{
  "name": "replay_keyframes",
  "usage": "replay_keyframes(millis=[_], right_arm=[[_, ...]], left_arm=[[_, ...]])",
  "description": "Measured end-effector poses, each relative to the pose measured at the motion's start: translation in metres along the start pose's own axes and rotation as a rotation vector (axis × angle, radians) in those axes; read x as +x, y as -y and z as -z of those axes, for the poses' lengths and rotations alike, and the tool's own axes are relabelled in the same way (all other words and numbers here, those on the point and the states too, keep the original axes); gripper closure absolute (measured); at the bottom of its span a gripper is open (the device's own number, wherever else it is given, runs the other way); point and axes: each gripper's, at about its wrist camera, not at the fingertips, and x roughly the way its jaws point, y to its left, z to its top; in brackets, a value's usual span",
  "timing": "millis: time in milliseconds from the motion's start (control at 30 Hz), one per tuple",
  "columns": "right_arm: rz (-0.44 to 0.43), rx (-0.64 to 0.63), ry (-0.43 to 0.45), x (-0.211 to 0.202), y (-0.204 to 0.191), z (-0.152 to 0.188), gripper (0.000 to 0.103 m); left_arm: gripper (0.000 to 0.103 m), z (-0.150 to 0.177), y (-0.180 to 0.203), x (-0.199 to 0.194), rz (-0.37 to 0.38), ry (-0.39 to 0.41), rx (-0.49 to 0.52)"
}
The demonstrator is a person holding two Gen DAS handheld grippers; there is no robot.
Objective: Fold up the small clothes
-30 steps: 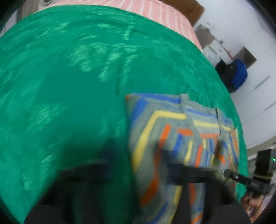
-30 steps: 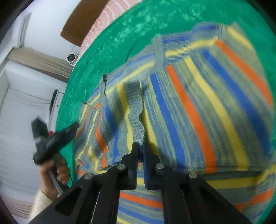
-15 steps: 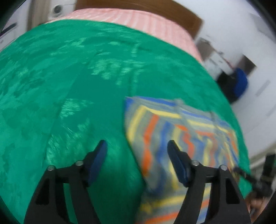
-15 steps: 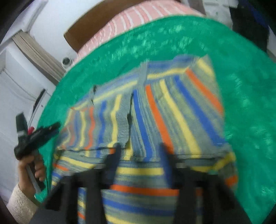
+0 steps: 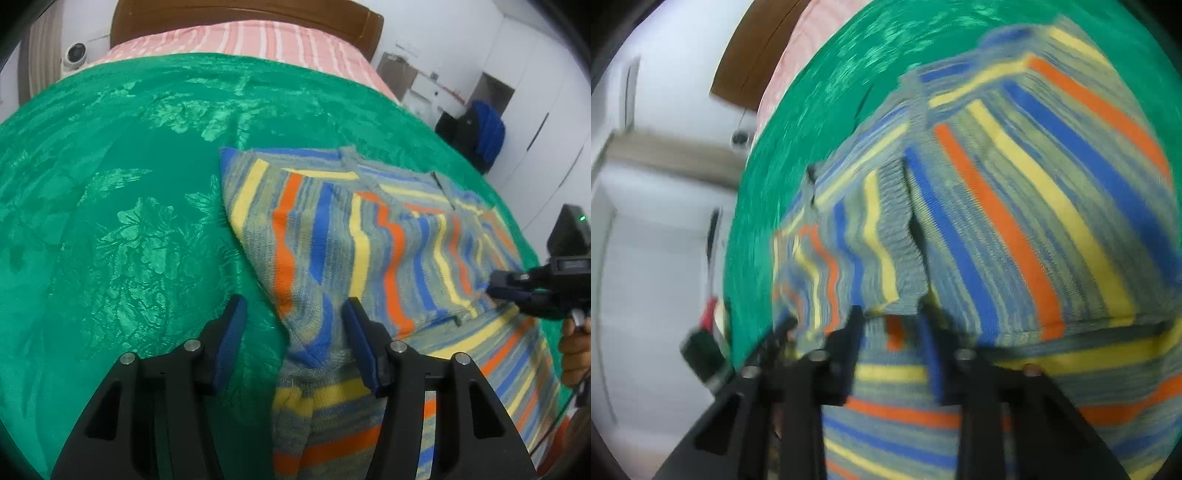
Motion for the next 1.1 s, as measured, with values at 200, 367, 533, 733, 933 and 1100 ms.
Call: replay_keyframes(millis=[200, 367, 533, 733, 933, 1100], right_arm=[[0.071, -0.027, 0.093, -0.024, -0.007, 0.032, 0.100], [0.196, -0.044, 0.084, -0.025, 0.004, 0.049, 0.103], [0.190, -0.180, 0.222, -0.064, -0.020, 0.050, 0.097], [-0.052, -0.276, 0.160, -0.042, -0.059, -0.013, 0.096], [0.034, -0.282, -0.148, 0.061, -0.080, -0.030, 0.102], [0.432, -0.335, 0.275, -0.003, -0.072, -0.028, 0.089]], left_arm=[[0.042, -0.002, -0.009, -0.003, 0.094, 0.007, -0.062], [0.033, -0.001, -0.013, -0.010, 0.134, -0.002, -0.107], [0.028, -0.006, -0.006, -0.035, 0.103, 0.033, -0.109], [0.028, 0.006, 0.010, -0.007, -0.050, -0.007, -0.020], [0.027, 0.018, 0.005, -0.010, -0.032, 0.049, -0.015], [0.022, 0.020, 0.010, -0.006, -0.046, 0.062, 0.011]])
